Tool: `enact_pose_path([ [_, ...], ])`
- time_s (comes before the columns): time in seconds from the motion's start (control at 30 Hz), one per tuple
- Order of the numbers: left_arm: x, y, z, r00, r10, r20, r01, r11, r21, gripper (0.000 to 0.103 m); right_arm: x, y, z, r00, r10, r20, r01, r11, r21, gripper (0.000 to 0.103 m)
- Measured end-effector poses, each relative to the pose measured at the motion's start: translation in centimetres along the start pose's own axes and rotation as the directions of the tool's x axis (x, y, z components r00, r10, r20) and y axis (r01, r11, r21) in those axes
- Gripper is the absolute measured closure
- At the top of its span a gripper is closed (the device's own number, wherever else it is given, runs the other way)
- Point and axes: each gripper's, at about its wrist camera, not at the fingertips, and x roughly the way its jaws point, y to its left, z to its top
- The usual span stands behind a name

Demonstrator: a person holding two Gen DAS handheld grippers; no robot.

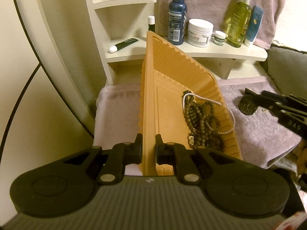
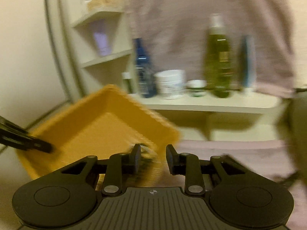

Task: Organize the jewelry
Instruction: 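Move the open right tool back over the watches and power bank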

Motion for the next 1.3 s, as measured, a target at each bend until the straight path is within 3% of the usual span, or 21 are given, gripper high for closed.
enact_pose_path([
  [0.23,0.0,-0.1,0.0,1.0,0.004,0.001,-0.004,1.0,0.003,0.092,-1.5,-4.4,-2.4,0.985,-0.171,-0.039,0.172,0.985,0.02,0.074],
  [0.4,-0.1,-0.2,0.0,1.0,0.004,0.001,-0.004,1.0,0.003,0.092,-1.3,-5.5,-3.7,0.97,-0.234,-0.07,0.235,0.972,0.0,0.074],
  [1.0,0.1,0.1,-0.1,1.0,0.003,-0.006,-0.003,1.0,0.0,0.092,3.7,-6.6,-5.2,0.927,-0.349,-0.134,0.344,0.937,-0.062,0.074],
  [1.13,0.1,0.1,-0.1,1.0,0.003,-0.007,-0.003,1.0,-0.001,0.092,4.0,-6.8,-5.3,0.925,-0.352,-0.143,0.349,0.936,-0.049,0.09],
  [1.3,0.1,0.1,-0.1,1.0,0.003,-0.007,-0.003,1.0,-0.002,0.092,3.9,-7.0,-5.4,0.926,-0.348,-0.146,0.347,0.937,-0.03,0.098],
])
